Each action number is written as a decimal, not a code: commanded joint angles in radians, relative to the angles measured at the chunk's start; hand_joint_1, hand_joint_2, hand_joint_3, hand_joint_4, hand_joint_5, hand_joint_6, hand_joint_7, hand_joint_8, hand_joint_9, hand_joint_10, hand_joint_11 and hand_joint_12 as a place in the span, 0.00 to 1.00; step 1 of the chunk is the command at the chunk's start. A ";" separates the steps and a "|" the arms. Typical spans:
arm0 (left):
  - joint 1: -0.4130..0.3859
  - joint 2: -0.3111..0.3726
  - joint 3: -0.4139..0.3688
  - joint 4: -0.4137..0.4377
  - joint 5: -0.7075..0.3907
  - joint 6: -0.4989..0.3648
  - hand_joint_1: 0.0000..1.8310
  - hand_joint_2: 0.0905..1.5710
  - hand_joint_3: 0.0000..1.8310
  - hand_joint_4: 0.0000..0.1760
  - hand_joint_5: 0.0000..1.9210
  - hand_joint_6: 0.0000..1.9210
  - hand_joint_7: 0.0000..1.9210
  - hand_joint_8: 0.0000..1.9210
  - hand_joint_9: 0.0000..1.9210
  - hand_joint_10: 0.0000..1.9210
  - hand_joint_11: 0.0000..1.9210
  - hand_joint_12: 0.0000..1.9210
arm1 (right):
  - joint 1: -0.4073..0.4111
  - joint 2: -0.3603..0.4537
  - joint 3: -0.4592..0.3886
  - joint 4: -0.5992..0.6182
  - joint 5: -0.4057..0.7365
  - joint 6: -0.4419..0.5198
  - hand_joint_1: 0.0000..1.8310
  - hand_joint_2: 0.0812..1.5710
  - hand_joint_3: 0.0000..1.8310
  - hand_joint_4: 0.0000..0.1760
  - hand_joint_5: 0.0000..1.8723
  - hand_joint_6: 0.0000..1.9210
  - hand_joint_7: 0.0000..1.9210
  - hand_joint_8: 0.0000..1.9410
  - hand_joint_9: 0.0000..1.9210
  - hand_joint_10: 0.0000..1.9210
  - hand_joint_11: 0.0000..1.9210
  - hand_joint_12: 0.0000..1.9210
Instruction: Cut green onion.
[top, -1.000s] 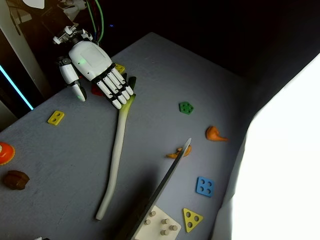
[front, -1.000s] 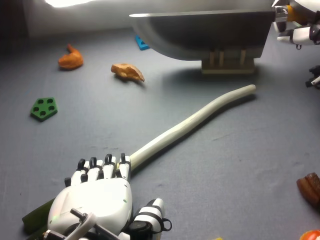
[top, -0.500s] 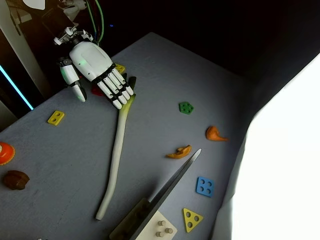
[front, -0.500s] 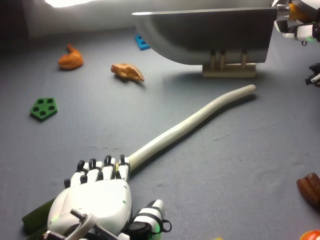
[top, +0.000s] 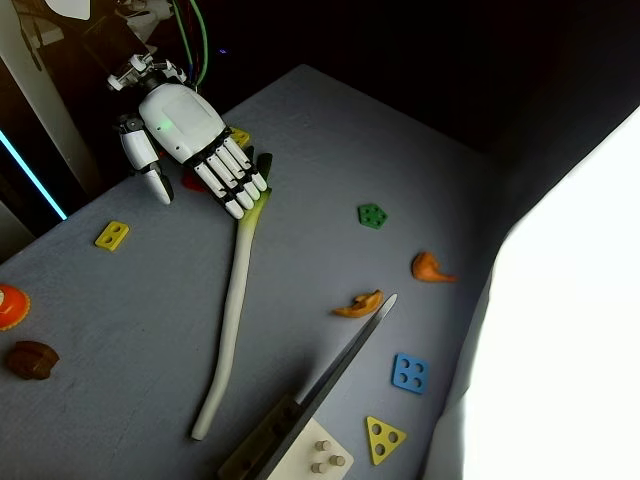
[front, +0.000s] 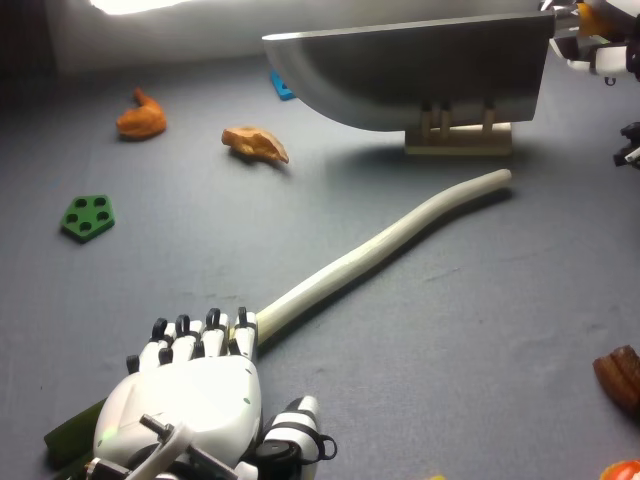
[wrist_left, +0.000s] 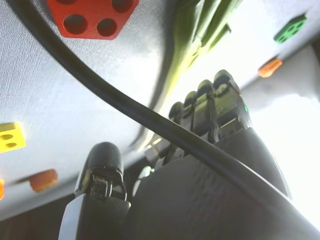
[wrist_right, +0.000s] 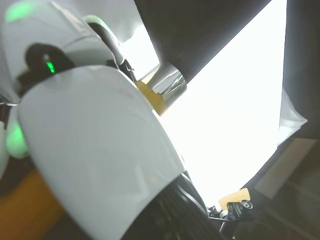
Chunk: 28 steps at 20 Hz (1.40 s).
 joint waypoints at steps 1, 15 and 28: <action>-0.005 -0.005 0.004 0.071 0.057 0.000 0.00 0.91 0.00 0.00 0.00 0.00 0.00 0.00 0.00 0.00 0.00 0.00 | 0.018 0.017 0.010 0.029 0.153 0.007 0.82 0.70 0.10 1.00 0.68 1.00 0.80 1.00 0.86 1.00 0.87 1.00; -0.001 -0.007 0.034 0.062 0.013 0.000 0.00 0.90 0.00 0.00 0.01 0.00 0.00 0.00 0.00 0.00 0.00 0.00 | 0.060 0.045 -0.001 0.082 0.265 0.061 0.82 0.70 0.10 1.00 0.68 1.00 0.79 1.00 0.85 1.00 0.87 1.00; 0.030 -0.019 0.052 0.005 -0.072 0.000 0.00 0.91 0.00 0.00 0.01 0.00 0.00 0.00 0.00 0.00 0.00 0.00 | 0.081 0.266 -0.557 0.429 0.223 -0.435 0.84 0.70 0.10 1.00 0.74 1.00 0.82 1.00 0.87 1.00 0.89 1.00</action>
